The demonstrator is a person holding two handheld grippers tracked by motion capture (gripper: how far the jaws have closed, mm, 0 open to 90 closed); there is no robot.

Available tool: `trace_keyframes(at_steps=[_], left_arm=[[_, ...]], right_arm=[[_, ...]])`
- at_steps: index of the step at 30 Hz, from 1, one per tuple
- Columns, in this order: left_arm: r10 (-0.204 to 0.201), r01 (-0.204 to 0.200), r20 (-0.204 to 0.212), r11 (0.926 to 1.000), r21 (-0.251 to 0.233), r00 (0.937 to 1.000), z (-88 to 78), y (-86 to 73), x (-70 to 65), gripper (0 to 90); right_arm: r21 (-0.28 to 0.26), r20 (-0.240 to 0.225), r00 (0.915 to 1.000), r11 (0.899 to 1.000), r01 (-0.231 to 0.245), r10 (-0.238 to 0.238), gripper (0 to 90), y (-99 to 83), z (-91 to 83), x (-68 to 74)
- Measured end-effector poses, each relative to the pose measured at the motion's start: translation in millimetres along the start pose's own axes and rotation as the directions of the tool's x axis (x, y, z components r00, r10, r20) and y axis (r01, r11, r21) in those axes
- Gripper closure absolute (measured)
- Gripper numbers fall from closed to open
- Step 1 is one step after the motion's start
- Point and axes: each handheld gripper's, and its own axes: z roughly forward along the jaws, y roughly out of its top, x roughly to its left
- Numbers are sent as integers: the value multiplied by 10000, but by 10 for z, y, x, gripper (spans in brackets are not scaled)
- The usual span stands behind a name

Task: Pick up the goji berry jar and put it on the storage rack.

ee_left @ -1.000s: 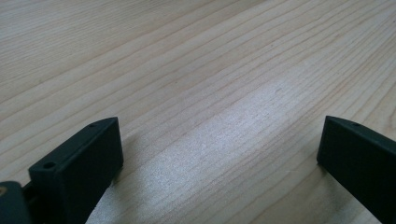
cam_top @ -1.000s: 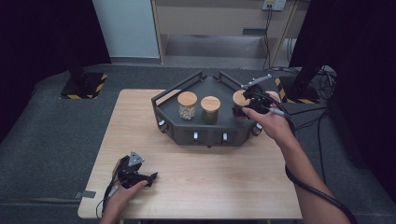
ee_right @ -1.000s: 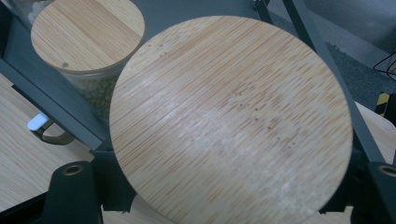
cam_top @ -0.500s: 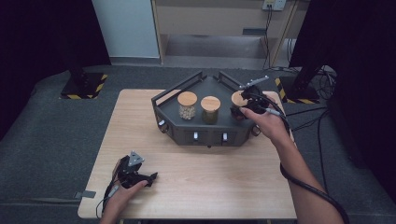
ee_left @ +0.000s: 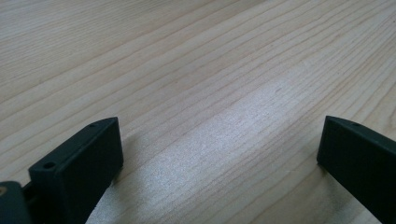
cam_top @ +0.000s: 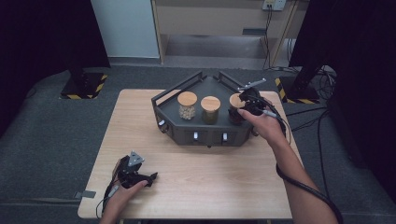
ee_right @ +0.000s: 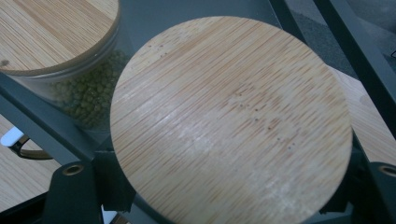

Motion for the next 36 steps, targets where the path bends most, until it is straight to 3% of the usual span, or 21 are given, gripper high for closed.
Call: trace_keyframes(at_steps=[36], left_arm=[[17,-17,5,10000,8,10000,0,2,2,0]], right_arm=[[-175,-174,9998,9998,-101,98,260,-58,133,25]])
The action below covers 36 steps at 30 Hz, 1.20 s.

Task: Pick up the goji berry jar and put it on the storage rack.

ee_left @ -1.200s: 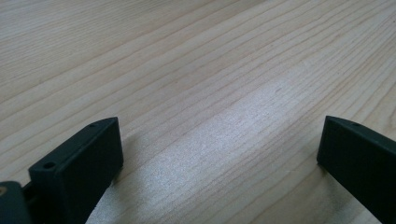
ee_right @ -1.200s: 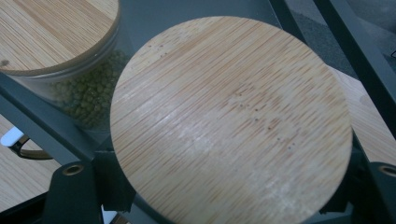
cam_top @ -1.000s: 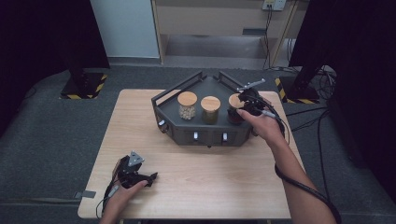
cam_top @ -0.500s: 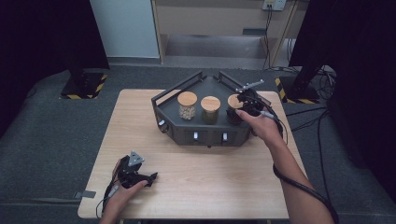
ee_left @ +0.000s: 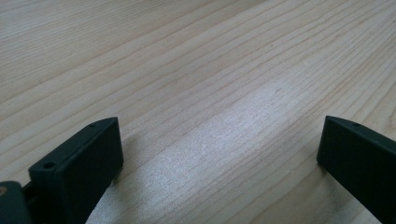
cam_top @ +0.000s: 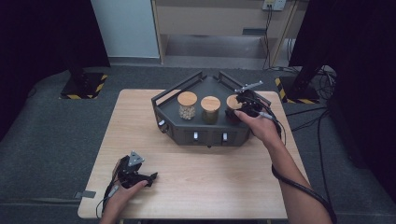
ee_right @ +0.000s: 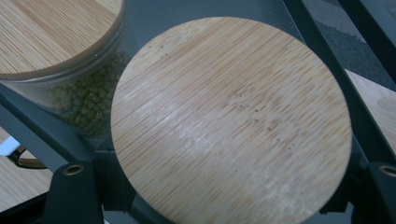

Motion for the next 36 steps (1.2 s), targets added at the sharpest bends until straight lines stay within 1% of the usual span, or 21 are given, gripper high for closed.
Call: trace_keyframes(at_steps=[5,11,21,23,26,29,32,36], left_arm=[[-7,7,5,10000,-9,10000,1,-2,0,0],[-4,4,-1,10000,-6,10000,0,-1,-1,0],[1,-1,0,10000,-1,10000,0,0,0,0],[-4,4,0,10000,-1,10000,0,0,0,0],[-4,4,6,10000,-10,10000,1,-2,1,0],[-1,1,6,10000,-9,10000,1,-1,1,0],[3,-3,0,10000,7,10000,-1,1,0,0],[-1,1,1,10000,-1,10000,0,0,0,0]], right_arm=[[-28,-3,10000,10000,4,-4,260,-14,16,2],[-224,-65,9999,9997,-140,139,260,-63,26,-22],[-476,-67,9999,9988,-149,146,259,-131,30,-25],[-483,-115,9998,9987,-139,133,236,-134,30,-32],[-508,-211,9997,9986,-146,135,167,-140,24,-33],[-650,-236,9996,9977,-185,170,126,-162,-13,-25],[-697,-273,9994,9973,-209,190,98,-184,-51,-22],[-764,-195,9997,9970,-155,140,82,-220,-111,-2]])
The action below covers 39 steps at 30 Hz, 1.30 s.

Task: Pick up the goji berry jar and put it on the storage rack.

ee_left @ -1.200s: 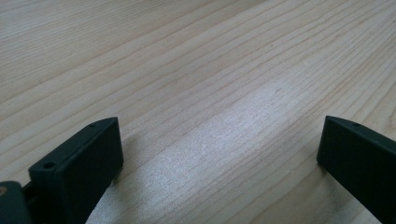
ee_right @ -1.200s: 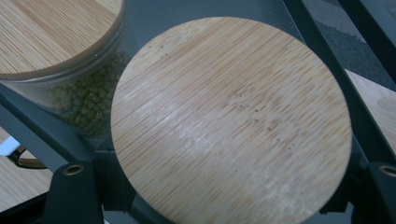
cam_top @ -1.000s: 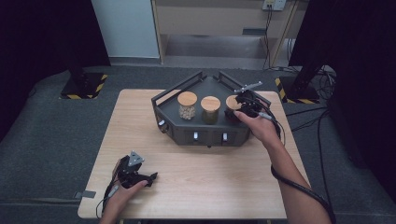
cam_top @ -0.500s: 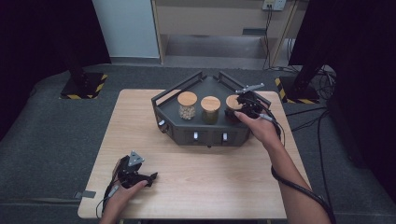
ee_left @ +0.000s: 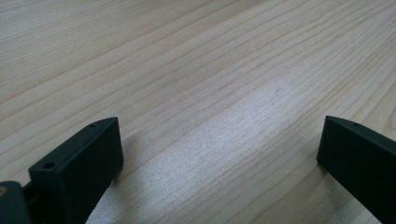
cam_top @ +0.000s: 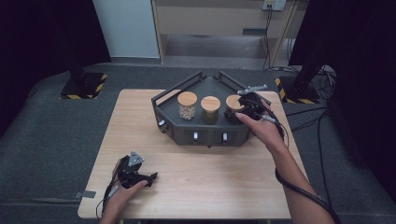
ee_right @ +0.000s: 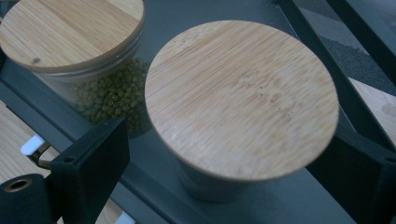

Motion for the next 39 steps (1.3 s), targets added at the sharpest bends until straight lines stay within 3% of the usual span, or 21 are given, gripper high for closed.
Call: trace_keyframes(at_steps=[25,39], left_arm=[[-20,20,6,10000,-25,10000,2,-4,0,0],[-13,13,7,10000,-21,10000,2,-3,0,0]], right_arm=[[-74,-120,9998,9999,152,-153,54,-191,-315,39],[-135,-39,10000,9999,-12,11,53,-356,-448,59]])
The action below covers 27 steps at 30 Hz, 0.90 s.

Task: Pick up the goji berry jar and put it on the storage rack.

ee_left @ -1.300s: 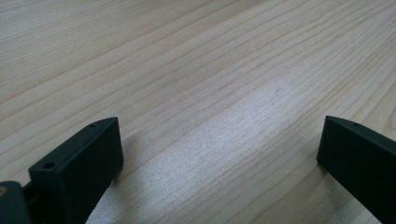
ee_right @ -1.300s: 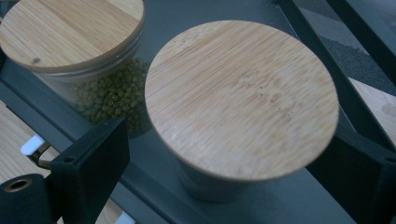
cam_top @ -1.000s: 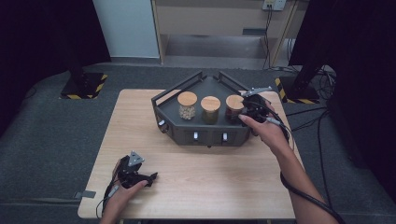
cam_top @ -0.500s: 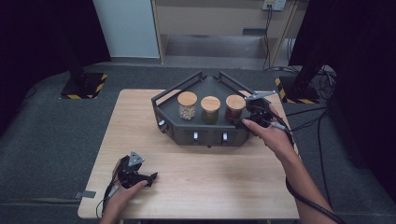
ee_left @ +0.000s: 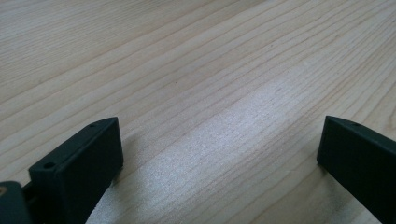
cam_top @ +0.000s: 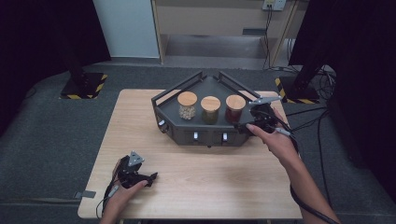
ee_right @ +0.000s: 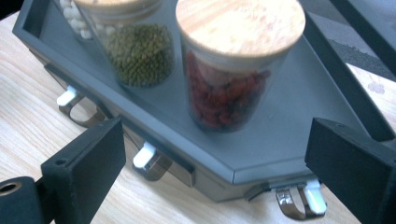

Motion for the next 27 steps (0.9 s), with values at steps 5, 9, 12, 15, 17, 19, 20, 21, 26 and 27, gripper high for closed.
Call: trace_keyframes(at_steps=[5,9,12,15,17,19,20,21,26,27], left_arm=[[-2,2,-2,10000,-1,10000,0,0,-1,0],[-2,2,-2,10000,-3,10000,0,-1,0,0],[-2,2,-1,10000,-2,10000,0,0,0,0],[-1,1,-1,10000,-3,10000,0,-1,0,0],[2,-2,-1,10000,-1,10000,0,0,0,0],[-3,3,-2,10000,-3,10000,0,-1,-1,0],[-4,4,0,10000,-4,10000,0,-1,0,0],[-5,5,-1,10000,-5,10000,0,-1,-1,0],[-2,2,-3,10000,-4,10000,0,-1,-1,0],[-3,3,-3,10000,-5,10000,0,-1,-1,0]], right_arm=[[46,-8,10000,10000,-66,66,53,-81,-17,-10],[44,13,10000,10000,-77,77,52,-132,-38,-11],[14,9,9999,9999,-110,110,52,-178,-60,-12],[17,0,10000,10000,-80,80,52,-226,-80,-8],[39,0,10000,10000,-56,56,52,-253,-90,0],[34,6,10000,10000,-74,74,53,-285,-99,10],[31,-7,10000,10000,-70,70,53,-300,-101,11],[39,-13,10000,10000,-77,77,53,-313,-102,17],[76,-64,10000,9999,-76,77,53,-383,-104,35],[87,-69,9999,9999,-92,92,53,-398,-103,39]])
